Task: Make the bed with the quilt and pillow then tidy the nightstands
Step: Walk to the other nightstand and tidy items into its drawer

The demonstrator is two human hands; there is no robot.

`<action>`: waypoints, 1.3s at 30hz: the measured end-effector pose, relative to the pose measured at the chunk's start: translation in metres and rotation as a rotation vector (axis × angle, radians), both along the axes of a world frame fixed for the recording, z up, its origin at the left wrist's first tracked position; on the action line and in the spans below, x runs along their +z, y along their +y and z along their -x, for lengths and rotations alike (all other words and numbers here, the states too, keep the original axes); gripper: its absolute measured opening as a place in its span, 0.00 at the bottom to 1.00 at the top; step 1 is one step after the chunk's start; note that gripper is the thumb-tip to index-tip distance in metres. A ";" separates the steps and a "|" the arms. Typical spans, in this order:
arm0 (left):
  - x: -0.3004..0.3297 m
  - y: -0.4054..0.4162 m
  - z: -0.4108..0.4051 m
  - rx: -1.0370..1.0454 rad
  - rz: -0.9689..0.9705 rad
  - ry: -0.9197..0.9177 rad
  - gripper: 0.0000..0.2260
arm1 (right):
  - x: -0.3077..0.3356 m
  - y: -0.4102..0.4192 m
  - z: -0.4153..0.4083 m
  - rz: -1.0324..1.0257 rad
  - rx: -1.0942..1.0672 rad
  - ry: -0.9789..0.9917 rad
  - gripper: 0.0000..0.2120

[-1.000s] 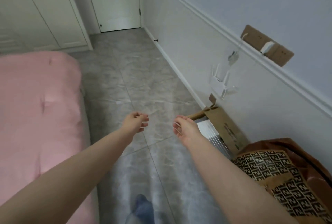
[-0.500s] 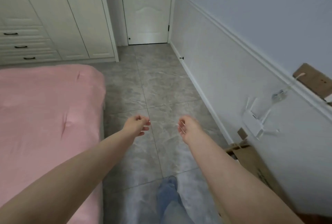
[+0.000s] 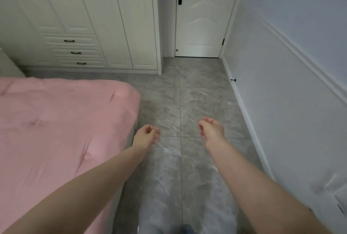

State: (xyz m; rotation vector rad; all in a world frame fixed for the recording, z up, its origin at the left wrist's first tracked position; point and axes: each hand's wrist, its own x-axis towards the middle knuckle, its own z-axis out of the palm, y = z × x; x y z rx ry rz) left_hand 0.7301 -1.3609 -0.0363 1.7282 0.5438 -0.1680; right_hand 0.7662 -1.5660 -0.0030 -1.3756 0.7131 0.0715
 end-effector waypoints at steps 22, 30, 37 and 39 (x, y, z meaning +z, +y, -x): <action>0.000 0.114 -0.398 -0.005 0.012 -0.094 0.06 | 0.005 0.124 -0.393 -0.007 0.213 -0.018 0.09; -0.006 0.120 -0.548 -0.151 0.043 -0.050 0.04 | -0.014 0.127 -0.560 0.123 0.317 0.003 0.08; -0.001 0.162 -0.683 0.045 0.009 -0.040 0.02 | 0.000 0.165 -0.718 0.224 0.492 -0.030 0.09; 0.003 0.181 -0.708 0.108 0.007 -0.035 0.04 | 0.003 0.192 -0.757 0.238 0.551 -0.037 0.09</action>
